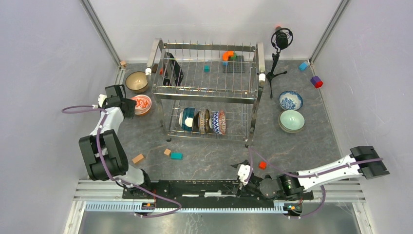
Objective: Unload the bowls from the dish rack
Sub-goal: Place the bowl with the bowl.
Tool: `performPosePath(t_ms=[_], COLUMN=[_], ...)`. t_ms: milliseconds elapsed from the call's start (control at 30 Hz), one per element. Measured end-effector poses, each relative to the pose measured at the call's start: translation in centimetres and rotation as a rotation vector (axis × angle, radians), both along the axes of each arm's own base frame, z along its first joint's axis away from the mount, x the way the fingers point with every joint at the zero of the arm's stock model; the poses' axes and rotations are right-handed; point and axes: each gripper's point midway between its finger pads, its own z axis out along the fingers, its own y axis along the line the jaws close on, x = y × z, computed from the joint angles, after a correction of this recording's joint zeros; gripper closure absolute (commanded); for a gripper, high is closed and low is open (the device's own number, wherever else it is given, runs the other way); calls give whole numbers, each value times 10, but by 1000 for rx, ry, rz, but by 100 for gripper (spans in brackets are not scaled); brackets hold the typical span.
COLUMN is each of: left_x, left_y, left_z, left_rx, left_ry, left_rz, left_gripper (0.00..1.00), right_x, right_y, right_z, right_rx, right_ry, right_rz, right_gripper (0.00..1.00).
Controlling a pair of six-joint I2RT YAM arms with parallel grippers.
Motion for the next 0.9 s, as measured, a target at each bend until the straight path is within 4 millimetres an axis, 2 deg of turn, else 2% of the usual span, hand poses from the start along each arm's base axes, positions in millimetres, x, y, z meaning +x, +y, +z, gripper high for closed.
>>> performPosePath(t_ms=[133, 433, 667, 900], left_x=[-4, -8, -11, -17], left_y=[0, 2, 2, -1], left_z=[-1, -2, -5, -16], left_rx=[6, 27, 37, 27], left_ry=[18, 35, 49, 63], left_rz=[-10, -16, -23, -27], left_gripper=[54, 73, 97, 98], right_x=[0, 0, 0, 0], right_y=[-1, -1, -1, -2], right_z=[0, 1, 1, -1], right_rx=[12, 26, 26, 17], right_ry=[6, 19, 21, 19], right_rz=[-1, -4, -5, -4], right_gripper=[12, 12, 12, 12])
